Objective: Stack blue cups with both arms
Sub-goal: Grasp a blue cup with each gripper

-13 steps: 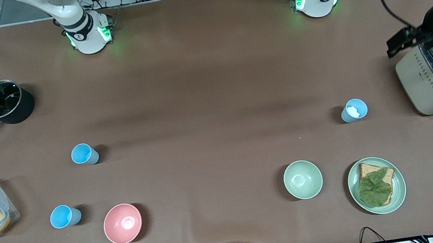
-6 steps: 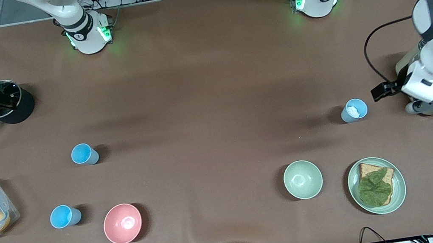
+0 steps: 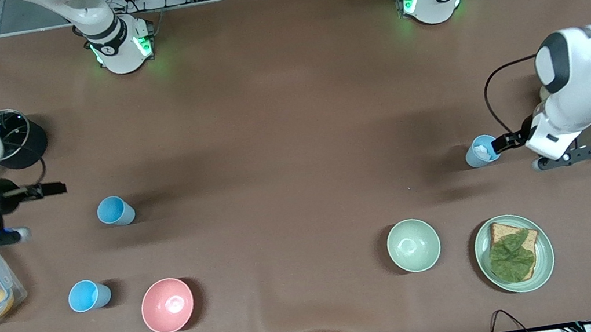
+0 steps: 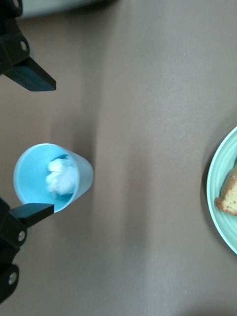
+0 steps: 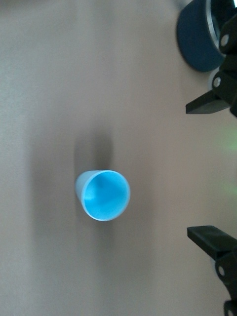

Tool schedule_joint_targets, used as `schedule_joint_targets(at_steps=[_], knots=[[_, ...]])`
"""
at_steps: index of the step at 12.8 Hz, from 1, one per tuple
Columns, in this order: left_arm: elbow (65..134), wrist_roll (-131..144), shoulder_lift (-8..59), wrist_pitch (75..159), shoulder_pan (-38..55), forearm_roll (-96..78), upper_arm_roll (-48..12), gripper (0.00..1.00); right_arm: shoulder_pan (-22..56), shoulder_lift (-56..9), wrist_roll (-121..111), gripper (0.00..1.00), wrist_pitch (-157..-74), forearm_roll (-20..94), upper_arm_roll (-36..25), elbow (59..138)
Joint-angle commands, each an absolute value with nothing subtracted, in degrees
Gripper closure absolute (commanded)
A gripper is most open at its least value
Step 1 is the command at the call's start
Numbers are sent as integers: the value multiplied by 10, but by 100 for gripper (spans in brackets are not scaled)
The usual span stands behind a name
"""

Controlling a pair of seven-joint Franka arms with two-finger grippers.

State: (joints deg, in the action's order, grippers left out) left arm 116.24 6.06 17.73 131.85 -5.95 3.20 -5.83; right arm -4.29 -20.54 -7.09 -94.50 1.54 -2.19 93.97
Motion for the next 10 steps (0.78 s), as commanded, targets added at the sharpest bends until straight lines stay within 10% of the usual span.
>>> schedule_joint_targets(at_steps=[1, 6, 10], knots=[[1193, 47, 191, 1379, -69, 37, -62, 0, -50, -244, -69, 0, -975, 22, -15, 925], [1211, 33, 206, 1380, -74, 37, -62, 13, -47, -315, -62, 0, -1012, 25, -15, 927], [1212, 43, 207, 1380, -69, 19, -68, 100, -43, -324, -62, 0, -1073, 25, -14, 985]])
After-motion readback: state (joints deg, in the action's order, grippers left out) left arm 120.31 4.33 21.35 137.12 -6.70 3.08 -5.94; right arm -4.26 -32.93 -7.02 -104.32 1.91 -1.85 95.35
